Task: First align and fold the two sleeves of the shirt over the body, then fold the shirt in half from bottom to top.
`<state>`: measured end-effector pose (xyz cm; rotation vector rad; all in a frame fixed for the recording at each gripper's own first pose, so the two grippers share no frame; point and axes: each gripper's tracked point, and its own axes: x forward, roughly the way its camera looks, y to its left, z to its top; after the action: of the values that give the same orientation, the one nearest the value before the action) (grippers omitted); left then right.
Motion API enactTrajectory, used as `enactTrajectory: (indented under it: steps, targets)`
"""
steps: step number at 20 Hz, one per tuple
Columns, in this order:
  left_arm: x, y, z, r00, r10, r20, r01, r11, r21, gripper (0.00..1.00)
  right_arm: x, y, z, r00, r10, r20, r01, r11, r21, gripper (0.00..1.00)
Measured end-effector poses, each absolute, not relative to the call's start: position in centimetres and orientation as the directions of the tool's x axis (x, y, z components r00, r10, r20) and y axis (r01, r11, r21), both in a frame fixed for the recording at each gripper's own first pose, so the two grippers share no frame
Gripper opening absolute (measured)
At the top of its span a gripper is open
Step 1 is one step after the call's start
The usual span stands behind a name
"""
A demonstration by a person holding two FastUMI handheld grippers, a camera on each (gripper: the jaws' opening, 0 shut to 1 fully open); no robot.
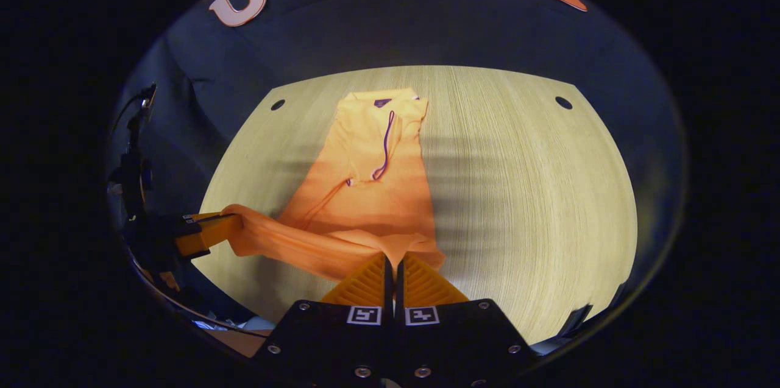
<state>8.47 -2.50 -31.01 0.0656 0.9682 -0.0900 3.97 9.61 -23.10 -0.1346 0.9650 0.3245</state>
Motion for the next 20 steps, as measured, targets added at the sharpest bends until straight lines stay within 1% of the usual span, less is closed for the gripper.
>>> enactTrajectory:
  steps: [5,8,10,12,16,18,20]
  targets:
    - [16.7,-1.9,-27.0,0.626,-0.069,-0.776,0.134,0.991,0.02,0.01,9.6,10.8,-20.5,0.587,0.219,-0.779,-0.33,0.944,0.016,0.0]
    - [21.7,-1.7,-25.0,0.642,-0.092,-0.761,0.133,0.991,-0.008,0.01,13.5,11.1,-19.0,0.623,0.213,-0.753,-0.317,0.949,0.007,0.0]
    - [25.2,-2.6,-25.5,0.656,-0.095,-0.749,0.135,0.991,-0.007,0.0,16.5,11.6,-18.2,0.643,0.215,-0.735,-0.305,0.952,0.011,0.0]
    - [27.0,-2.7,-24.2,0.667,-0.104,-0.738,0.139,0.99,-0.014,0.01,19.1,11.7,-18.1,0.661,0.205,-0.722,-0.295,0.956,0.002,0.0]
    - [32.2,-3.4,-26.0,0.668,-0.1,-0.737,0.141,0.99,-0.007,0.01,24.4,12.1,-19.5,0.672,0.186,-0.717,-0.278,0.96,-0.012,0.0]
    - [34.9,-3.5,-28.0,0.669,-0.079,-0.739,0.143,0.989,0.024,0.01,27.2,12.7,-21.3,0.668,0.182,-0.721,-0.275,0.961,-0.013,0.0]
    - [36.3,-3.2,-30.6,0.635,-0.061,-0.77,0.144,0.989,0.04,0.01,29.0,12.7,-23.9,0.639,0.165,-0.751,-0.26,0.965,-0.01,0.0]
